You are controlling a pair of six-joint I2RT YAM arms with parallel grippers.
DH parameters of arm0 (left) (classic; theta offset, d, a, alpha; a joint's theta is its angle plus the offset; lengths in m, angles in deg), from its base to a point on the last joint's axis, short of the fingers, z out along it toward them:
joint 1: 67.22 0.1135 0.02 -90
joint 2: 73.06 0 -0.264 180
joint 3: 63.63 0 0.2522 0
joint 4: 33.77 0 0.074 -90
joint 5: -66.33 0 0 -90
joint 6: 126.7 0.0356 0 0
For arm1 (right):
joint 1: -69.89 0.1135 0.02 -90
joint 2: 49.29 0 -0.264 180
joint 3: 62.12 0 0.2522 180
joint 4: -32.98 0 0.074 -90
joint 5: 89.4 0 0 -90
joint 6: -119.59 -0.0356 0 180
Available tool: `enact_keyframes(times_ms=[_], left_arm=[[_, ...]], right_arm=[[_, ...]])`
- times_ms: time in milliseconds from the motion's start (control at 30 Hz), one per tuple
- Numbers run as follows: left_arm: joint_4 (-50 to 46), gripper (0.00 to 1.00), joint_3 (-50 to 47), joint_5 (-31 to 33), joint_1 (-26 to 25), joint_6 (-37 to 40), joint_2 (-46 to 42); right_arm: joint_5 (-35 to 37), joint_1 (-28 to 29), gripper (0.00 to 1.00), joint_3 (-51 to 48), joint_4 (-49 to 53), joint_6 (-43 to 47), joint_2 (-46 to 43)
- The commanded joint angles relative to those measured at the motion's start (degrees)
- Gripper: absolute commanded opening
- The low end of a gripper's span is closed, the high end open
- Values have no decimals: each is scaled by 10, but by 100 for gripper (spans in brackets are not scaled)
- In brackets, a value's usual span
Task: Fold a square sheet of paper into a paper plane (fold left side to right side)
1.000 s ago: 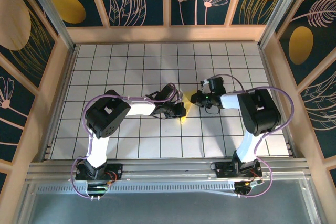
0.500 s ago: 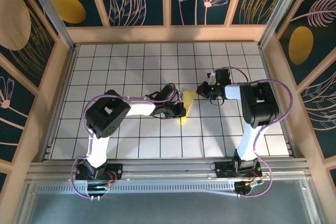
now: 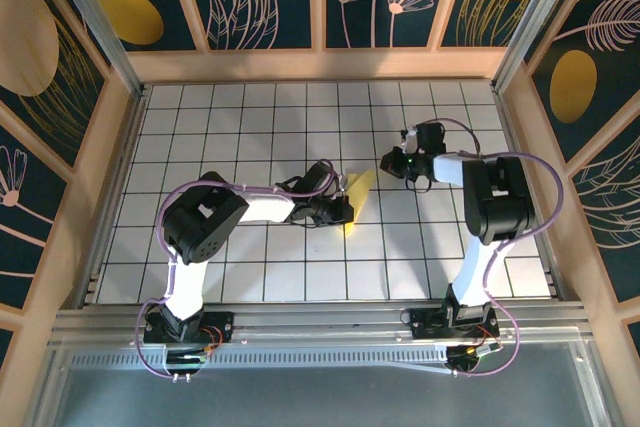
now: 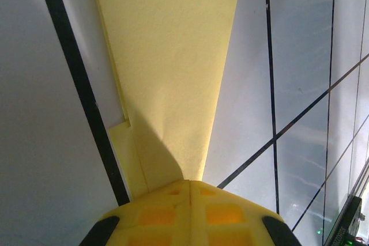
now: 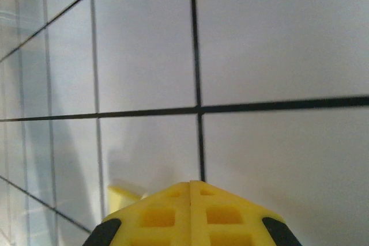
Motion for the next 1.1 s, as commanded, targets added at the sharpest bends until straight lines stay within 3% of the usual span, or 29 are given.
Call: enact_keyframes(times_ms=[0,233,500,1067], left_arm=[[-76,0,-30,41,-2,-6,23],[-75,0,-35,45,-2,-8,18],[-72,0,-37,45,-2,-9,17],[-62,0,-29,39,-1,-13,2]], right_arm=[[-27,25,0,-37,9,-36,-60],[-46,92,0,-132,-45,-138,-117],[-52,134,0,-146,-78,-174,-87],[-15,145,0,-175,-58,-168,-22]])
